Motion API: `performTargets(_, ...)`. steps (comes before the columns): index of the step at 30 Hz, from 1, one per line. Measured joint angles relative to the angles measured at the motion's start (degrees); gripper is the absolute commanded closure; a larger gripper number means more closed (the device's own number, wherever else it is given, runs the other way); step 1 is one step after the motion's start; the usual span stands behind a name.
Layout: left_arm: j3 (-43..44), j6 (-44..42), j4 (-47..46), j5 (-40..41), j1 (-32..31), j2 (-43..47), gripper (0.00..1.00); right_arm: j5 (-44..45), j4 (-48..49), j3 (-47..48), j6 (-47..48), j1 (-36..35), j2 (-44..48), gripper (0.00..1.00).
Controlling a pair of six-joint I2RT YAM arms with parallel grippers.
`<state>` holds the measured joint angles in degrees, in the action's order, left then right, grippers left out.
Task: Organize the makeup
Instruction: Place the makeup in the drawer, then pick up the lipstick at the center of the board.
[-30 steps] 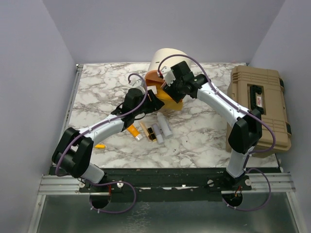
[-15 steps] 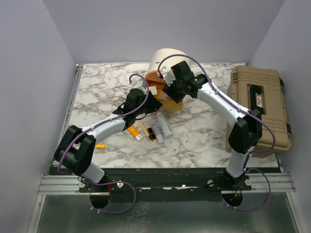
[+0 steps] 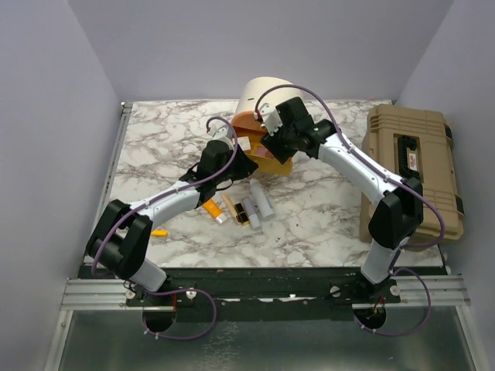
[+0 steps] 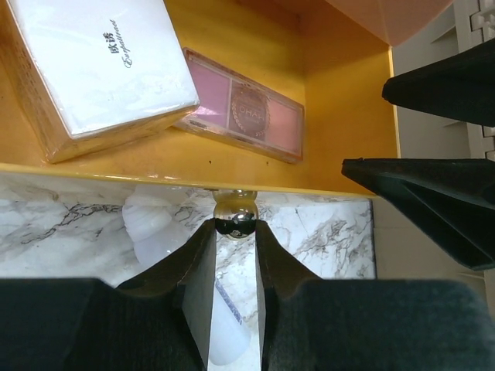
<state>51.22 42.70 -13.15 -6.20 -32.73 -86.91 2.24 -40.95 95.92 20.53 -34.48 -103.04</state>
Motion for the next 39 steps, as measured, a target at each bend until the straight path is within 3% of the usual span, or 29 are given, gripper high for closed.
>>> performTargets(8, 0.52, -0.44, 0.94, -0.02, -0.02, 0.02, 1.0, 0.46, 3.69, -2.73, -4.83, -0.02, 3.89, 0.38)
performTargets(17, 0.52, -1.01, 1.77, 0.0, -0.02, 0.52, 1.0, 8.0, 10.75, -3.76, -14.56, 0.07, 4.17, 0.37)
performTargets(30, 0.5, -1.84, 2.73, -1.03, -0.04, 1.44, 0.99, 8.0, 15.72, -6.73, -25.2, 2.91, 4.22, 0.36)
performTargets(32, 0.5, -1.86, 2.6, -1.36, -0.15, 1.49, 0.87, 7.91, 16.11, -6.69, -27.21, 3.54, 4.22, 0.36)
performTargets(33, 0.5, -1.79, 2.58, -1.36, -0.26, 1.49, 0.74, 7.56, 16.06, -6.64, -28.33, 3.82, 4.22, 0.36)
performTargets(35, 0.42, -1.4, 2.51, -1.33, -0.42, 1.49, 0.58, 6.69, 16.02, -6.54, -29.83, 4.02, 4.22, 0.36)
performTargets(37, 0.39, -0.81, 2.43, -1.33, -0.42, 1.49, 0.5, 5.53, 16.11, -6.49, -31.08, 4.2, 4.22, 0.36)
performTargets(39, 0.39, -0.48, 2.01, -1.27, -0.46, 1.49, 0.49, 4.39, 16.09, -6.49, -31.78, 4.22, 4.22, 0.36)
